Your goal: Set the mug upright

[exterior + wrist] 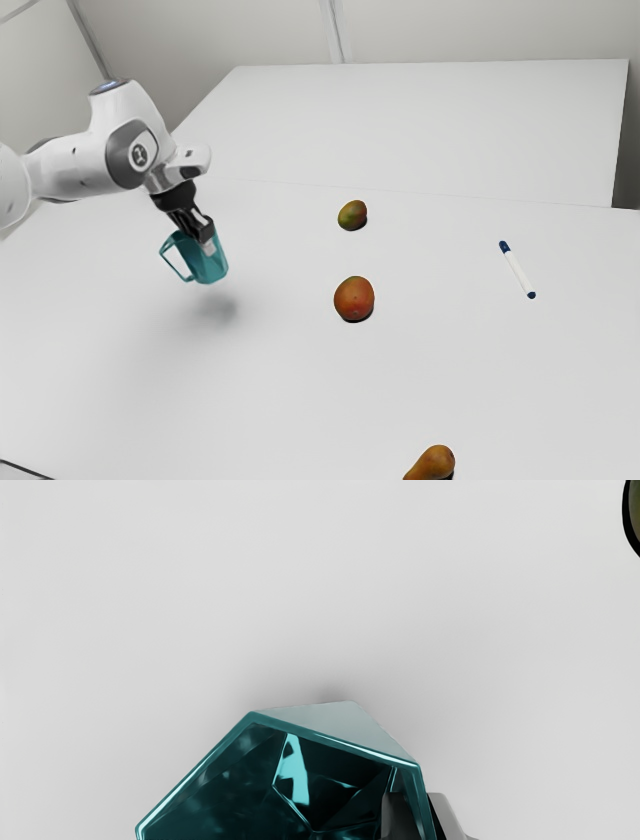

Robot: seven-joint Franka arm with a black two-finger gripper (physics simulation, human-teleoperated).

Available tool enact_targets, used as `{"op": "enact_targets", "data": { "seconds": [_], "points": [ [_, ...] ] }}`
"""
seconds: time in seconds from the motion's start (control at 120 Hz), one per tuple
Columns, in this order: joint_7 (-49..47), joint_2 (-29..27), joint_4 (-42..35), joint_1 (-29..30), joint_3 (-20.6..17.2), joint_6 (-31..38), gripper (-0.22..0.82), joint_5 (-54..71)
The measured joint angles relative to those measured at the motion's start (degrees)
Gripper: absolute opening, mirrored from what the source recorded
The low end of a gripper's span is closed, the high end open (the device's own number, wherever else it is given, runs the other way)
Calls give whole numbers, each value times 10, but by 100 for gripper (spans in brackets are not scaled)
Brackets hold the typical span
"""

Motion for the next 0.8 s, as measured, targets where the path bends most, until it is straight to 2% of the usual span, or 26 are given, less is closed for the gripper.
{"op": "enact_targets", "data": {
  "seconds": [0.225,0.608,0.65,0.8],
  "points": [
    [-61,10,-42,-2,-1,66,-17,26],
    [-126,37,-65,0,-7,108,-16,31],
    [-130,38,-66,0,-8,110,-12,30],
    [-141,38,-66,-3,-10,114,21,26]
  ]
}}
